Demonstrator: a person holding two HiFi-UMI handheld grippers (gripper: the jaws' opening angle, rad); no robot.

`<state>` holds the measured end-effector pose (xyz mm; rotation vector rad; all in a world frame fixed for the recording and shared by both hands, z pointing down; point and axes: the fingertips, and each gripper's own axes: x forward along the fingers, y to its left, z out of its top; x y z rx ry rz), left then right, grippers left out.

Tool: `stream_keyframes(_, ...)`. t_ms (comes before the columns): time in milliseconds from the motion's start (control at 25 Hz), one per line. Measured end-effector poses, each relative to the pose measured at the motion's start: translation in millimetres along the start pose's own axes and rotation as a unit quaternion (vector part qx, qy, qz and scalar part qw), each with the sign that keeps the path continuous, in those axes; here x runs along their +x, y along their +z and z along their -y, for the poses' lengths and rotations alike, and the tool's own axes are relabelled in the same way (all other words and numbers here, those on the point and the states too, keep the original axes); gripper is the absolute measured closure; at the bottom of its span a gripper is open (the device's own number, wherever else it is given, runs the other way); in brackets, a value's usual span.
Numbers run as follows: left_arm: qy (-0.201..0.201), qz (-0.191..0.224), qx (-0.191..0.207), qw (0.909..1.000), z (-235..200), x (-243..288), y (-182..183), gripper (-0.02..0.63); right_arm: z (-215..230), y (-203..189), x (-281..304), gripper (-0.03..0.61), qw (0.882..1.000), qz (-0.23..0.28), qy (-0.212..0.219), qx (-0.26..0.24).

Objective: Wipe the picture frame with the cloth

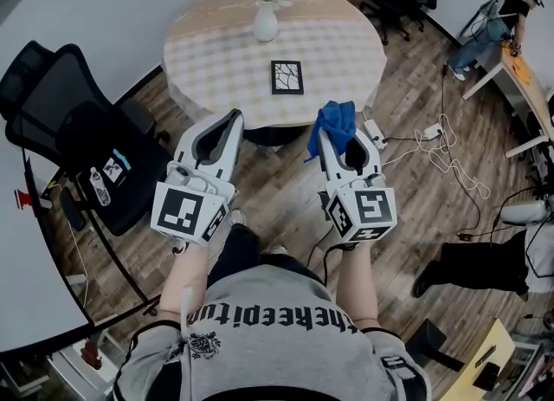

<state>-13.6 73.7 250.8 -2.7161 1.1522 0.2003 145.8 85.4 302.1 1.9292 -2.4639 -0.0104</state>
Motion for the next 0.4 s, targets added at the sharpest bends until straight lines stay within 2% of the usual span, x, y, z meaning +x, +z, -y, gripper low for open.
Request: stream_keyframes(400, 0.001, -0.001, 0.004, 1.0, -1.9, 6.9, 0.7, 0.597, 5.0, 1.6, 5.3, 0.428, 1.0, 0.006, -0.001, 0.005)
